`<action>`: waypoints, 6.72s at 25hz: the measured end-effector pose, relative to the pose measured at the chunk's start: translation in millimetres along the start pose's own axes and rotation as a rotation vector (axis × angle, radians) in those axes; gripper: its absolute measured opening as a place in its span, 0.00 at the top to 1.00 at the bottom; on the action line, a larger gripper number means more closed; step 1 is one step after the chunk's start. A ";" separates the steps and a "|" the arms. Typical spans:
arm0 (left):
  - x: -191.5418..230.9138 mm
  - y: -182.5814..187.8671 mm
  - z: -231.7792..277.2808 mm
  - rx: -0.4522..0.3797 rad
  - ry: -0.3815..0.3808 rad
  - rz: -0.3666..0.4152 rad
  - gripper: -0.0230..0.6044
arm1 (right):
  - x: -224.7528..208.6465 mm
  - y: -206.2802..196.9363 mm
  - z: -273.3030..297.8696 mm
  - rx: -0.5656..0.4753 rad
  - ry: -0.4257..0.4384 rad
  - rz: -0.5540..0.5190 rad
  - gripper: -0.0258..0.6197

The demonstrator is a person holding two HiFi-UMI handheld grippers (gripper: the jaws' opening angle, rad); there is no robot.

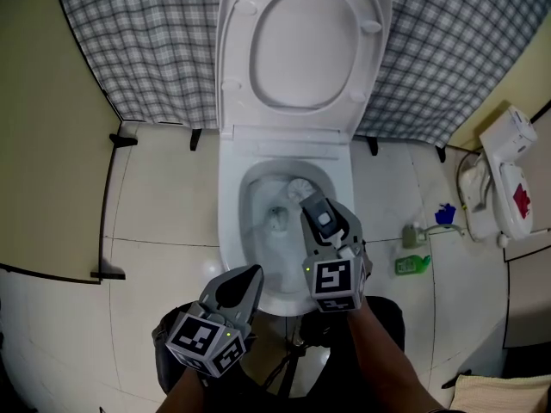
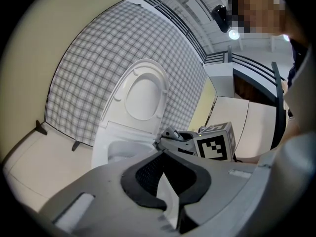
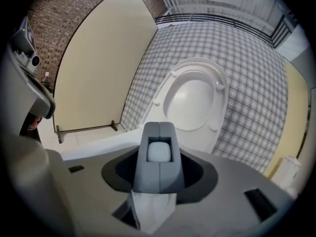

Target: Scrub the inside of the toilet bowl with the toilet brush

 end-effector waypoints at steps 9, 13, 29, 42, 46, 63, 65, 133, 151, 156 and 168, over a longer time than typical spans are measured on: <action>2.8 -1.9 -3.8 -0.009 0.011 -0.017 0.95 | 78.5 31.1 -4.8 -0.088 0.185 -0.002 0.65; 4.5 -1.4 -5.3 -0.009 0.009 -0.022 0.95 | 82.3 36.3 -2.1 -0.105 0.188 -0.014 0.65; -0.9 16.7 -11.4 -0.059 0.008 -0.009 0.95 | -9.6 -7.9 -32.9 0.084 0.013 0.065 0.65; -11.2 30.7 -24.6 -0.103 0.019 0.013 0.95 | 57.6 -0.2 -90.6 0.157 0.259 0.260 0.65; -13.8 29.7 -21.0 -0.098 0.006 0.013 0.95 | 34.2 -30.3 -92.7 0.271 0.176 0.211 0.65; -20.4 39.1 -9.3 -0.117 0.003 0.007 0.95 | 16.6 -7.4 -115.2 0.248 0.221 0.270 0.65; -27.1 42.0 -10.9 -0.119 0.005 0.016 0.95 | 28.7 -1.8 -118.8 0.249 0.274 0.314 0.65; -139.1 75.5 53.2 -0.073 -0.128 0.193 0.95 | -196.6 65.9 -168.5 -0.097 -0.099 0.322 0.65; -179.8 -15.5 139.0 0.138 -0.278 0.163 0.95 | -217.3 -151.3 -174.3 0.299 -0.212 0.367 0.65; -172.5 -46.7 151.4 0.207 -0.280 0.141 0.95 | -194.4 -209.3 -164.1 0.415 -0.183 0.418 0.65; -132.2 -72.3 159.4 0.210 -0.221 0.018 0.95 | -150.3 -291.0 -118.7 0.577 -0.143 0.450 0.65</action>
Point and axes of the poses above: the fingertips, and each gripper's own axes: z forward along the fingers, x to its left, y out of its top, the point moved 2 cm from there along -z, backward along the fingers, and after that the axes turned 9 degrees about -y, right-handed, at the moved point
